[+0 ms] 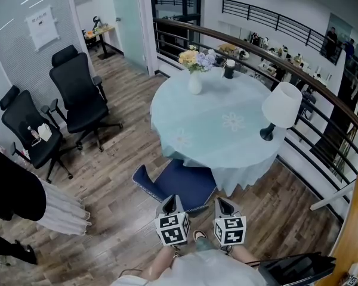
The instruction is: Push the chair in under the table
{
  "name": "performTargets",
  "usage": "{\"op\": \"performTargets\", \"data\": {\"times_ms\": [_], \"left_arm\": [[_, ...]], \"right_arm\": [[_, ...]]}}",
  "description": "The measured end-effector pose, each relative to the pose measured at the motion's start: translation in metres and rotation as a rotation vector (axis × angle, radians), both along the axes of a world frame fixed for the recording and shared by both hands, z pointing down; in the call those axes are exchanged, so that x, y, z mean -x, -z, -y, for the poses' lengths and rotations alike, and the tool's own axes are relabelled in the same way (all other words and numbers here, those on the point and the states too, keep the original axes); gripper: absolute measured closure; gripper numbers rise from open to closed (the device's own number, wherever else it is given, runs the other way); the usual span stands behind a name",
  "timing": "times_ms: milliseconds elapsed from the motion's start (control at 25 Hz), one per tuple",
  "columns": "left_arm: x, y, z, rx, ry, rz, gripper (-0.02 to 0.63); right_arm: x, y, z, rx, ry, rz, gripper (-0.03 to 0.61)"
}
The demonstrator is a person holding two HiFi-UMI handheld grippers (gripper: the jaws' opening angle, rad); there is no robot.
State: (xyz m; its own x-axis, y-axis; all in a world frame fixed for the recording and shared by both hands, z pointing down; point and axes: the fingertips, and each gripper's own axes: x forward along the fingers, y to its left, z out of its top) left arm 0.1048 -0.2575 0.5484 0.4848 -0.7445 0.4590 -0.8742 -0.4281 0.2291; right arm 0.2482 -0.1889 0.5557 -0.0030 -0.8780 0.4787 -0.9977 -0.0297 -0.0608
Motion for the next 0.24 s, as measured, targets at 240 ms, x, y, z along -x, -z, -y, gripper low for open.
{"op": "performTargets", "data": {"times_ms": [240], "left_arm": [[-0.0039, -0.0006, 0.0015, 0.01, -0.001, -0.001, 0.609]], "right_arm": [[-0.0042, 0.0004, 0.0028, 0.011, -0.002, -0.003, 0.561]]}}
